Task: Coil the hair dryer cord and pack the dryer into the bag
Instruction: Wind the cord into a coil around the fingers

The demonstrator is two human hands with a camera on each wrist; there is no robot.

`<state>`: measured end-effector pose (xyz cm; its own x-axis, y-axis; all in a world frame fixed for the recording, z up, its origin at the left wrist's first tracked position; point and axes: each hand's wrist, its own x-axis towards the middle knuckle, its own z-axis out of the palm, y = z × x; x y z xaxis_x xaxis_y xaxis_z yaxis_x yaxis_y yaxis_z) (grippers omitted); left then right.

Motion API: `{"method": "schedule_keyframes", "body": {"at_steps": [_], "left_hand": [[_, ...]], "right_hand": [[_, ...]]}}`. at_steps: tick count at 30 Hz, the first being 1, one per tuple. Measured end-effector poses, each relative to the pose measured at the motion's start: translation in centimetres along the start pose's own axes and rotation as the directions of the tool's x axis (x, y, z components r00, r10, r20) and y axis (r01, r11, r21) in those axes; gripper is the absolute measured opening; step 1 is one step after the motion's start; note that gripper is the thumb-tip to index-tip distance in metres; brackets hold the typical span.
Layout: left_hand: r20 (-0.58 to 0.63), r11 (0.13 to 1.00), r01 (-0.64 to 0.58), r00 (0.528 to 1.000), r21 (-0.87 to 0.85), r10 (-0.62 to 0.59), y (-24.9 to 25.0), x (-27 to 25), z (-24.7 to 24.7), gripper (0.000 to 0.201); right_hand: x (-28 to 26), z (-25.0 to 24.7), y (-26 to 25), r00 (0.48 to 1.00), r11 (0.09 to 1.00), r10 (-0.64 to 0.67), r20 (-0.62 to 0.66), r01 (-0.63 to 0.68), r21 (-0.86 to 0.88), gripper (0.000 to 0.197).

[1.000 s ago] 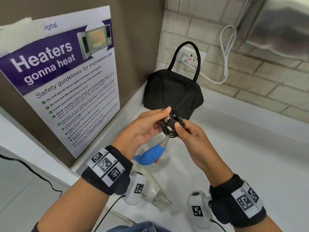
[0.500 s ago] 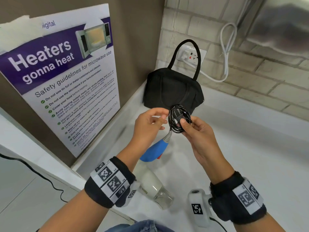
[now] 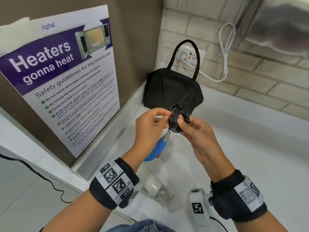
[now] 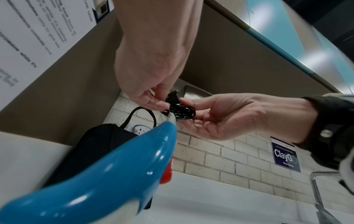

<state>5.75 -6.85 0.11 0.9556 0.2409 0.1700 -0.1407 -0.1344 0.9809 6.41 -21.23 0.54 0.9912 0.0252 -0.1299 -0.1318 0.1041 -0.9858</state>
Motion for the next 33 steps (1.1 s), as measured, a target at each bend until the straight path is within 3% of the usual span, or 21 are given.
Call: {"method": "schedule_keyframes", "body": {"at_steps": [8, 11, 16, 21, 27, 30, 33], "left_hand": [[0.063, 0.995, -0.064, 0.996, 0.073, 0.06, 0.2, -0.8, 0.8, 0.025], [0.056, 0.989, -0.075, 0.996, 0.127, 0.068, -0.2, -0.3, 0.7, 0.016], [0.089, 0.999, -0.007, 0.996, 0.049, 0.003, -0.7, 0.4, 0.2, 0.01], [0.133, 0.986, 0.164, 0.977, 0.024, -0.166, -1.3, 1.0, 0.3, 0.015], [0.327, 0.944, 0.134, 0.915, 0.301, -0.234, -2.9, 1.2, -1.7, 0.03], [0.417, 0.865, 0.144, 0.83, 0.482, -0.37, -4.4, 0.4, -3.9, 0.03], [0.467, 0.778, 0.078, 0.76, 0.624, -0.451, -5.4, -0.6, -5.2, 0.034]], "right_hand": [[0.0, 0.1, 0.1, 1.0, 1.0, 0.002, 0.008, -0.002, 0.031, 0.024], [-0.2, 0.2, 0.2, 1.0, 1.0, -0.012, 0.017, 0.012, 0.018, 0.025], [-0.5, 0.0, 0.3, 1.0, 0.999, -0.024, 0.0, 0.024, 0.04, 0.026], [-0.1, -0.2, 0.6, 0.999, 0.999, 0.028, 0.027, -0.029, 0.034, 0.023], [0.4, -1.4, 1.0, 0.996, 0.994, 0.093, -0.003, -0.092, 0.059, 0.025], [0.6, -1.9, 1.5, 0.994, 0.988, 0.11, -0.027, -0.107, 0.115, 0.022], [0.9, -2.3, 2.0, 0.99, 0.981, 0.139, -0.028, -0.134, 0.144, 0.019]]}}
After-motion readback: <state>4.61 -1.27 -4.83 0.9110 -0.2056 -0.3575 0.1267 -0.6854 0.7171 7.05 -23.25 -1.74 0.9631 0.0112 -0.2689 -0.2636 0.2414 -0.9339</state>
